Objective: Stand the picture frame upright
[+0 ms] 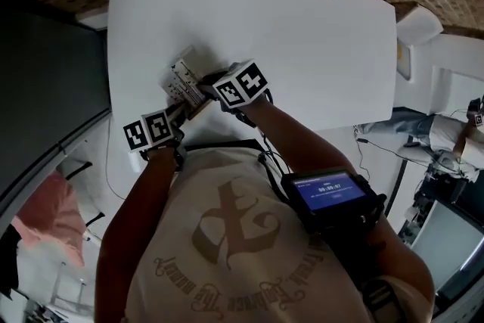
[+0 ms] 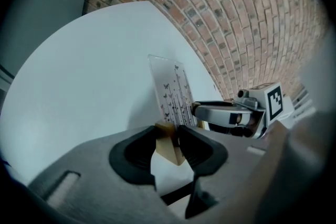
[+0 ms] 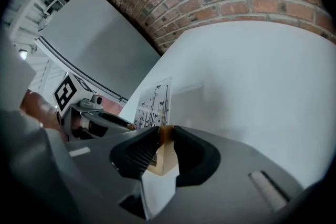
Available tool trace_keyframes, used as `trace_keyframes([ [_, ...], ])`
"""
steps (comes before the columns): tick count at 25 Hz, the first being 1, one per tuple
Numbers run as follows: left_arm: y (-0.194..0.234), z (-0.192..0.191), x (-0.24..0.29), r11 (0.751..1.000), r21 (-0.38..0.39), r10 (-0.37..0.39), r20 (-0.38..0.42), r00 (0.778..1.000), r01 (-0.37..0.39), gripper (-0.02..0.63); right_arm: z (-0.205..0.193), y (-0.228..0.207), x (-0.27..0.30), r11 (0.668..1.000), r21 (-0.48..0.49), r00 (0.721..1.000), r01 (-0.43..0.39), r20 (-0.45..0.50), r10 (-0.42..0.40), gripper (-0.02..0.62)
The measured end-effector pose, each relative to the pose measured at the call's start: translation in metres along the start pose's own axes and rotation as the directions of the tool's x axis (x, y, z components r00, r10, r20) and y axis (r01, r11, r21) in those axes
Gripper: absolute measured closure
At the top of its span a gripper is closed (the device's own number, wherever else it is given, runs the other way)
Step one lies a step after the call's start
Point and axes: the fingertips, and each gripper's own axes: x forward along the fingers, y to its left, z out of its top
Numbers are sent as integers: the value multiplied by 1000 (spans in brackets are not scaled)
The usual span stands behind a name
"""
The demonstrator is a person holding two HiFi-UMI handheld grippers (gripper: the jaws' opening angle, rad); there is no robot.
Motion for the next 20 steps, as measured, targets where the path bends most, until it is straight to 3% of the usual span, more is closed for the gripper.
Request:
trace_keyframes([
  [10,-25,7,4,992,118,-49,-47,998,54,462,1,-5,-29,997,29,995,74,65,-76,495],
  [20,-42,23,14,977,201,-68,-53,996,77,465,15,-18,-47,994,-12,988,113,109,-111,500],
])
